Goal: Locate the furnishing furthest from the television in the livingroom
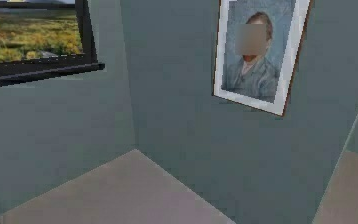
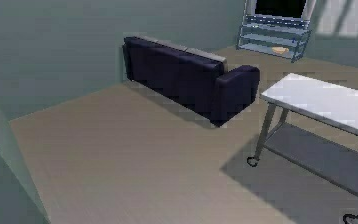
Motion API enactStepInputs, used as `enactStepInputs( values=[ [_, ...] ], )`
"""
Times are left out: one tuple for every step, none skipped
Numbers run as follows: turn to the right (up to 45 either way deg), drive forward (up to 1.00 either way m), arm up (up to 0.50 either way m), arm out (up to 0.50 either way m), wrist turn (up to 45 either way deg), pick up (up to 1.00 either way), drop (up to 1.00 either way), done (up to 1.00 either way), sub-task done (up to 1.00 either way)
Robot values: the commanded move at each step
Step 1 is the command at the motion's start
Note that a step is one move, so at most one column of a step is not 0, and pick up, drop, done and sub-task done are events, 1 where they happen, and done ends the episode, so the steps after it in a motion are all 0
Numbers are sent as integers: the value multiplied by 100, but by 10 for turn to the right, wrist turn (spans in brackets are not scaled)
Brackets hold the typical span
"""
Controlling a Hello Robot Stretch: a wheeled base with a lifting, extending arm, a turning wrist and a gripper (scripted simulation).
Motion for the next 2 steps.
enactStepInputs(
  values=[
    [30, 0, 0, 0, 0, 0, 0, 0, 0],
    [0, 55, 0, 0, 0, 0, 0, 0, 0]
  ],
)
